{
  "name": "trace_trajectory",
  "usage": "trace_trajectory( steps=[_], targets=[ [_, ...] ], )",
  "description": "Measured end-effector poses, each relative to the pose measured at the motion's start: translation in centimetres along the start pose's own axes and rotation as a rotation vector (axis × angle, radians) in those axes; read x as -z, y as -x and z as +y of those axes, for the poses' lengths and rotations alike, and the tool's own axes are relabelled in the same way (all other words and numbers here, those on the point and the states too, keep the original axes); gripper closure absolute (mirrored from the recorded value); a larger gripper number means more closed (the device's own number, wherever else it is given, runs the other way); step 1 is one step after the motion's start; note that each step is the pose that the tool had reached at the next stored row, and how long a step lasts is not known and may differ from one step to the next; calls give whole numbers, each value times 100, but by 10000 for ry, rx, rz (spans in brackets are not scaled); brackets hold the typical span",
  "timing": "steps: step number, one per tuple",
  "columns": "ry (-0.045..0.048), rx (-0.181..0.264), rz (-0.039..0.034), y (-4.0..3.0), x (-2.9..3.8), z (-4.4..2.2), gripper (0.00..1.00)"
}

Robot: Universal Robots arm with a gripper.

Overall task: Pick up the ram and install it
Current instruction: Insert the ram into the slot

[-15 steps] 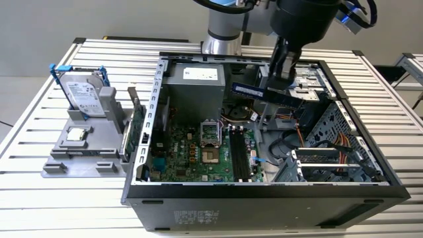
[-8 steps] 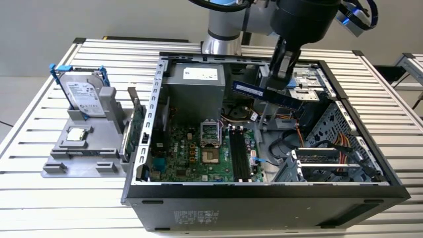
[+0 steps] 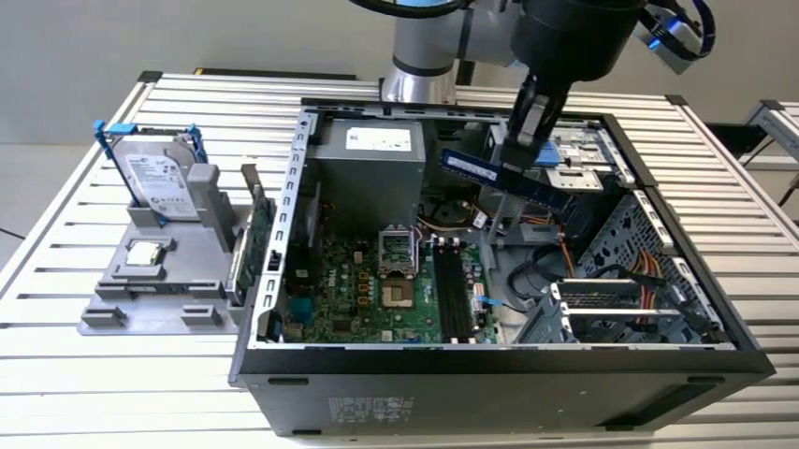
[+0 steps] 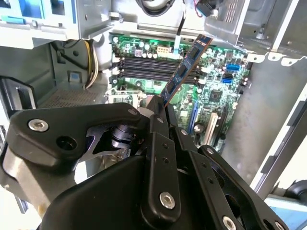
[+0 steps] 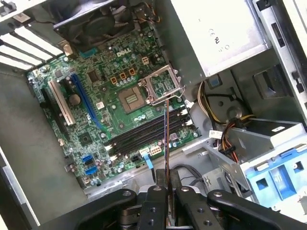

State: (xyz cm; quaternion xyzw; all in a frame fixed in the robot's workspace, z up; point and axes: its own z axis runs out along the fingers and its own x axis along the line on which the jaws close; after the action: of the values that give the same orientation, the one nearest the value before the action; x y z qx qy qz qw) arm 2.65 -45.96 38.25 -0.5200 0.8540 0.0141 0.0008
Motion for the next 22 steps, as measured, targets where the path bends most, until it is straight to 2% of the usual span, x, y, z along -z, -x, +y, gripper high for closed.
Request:
trace_trajectory(
  steps=[22],
  targets=[
    [-37, -2314, -54, 0, 0, 0, 100]
  ],
)
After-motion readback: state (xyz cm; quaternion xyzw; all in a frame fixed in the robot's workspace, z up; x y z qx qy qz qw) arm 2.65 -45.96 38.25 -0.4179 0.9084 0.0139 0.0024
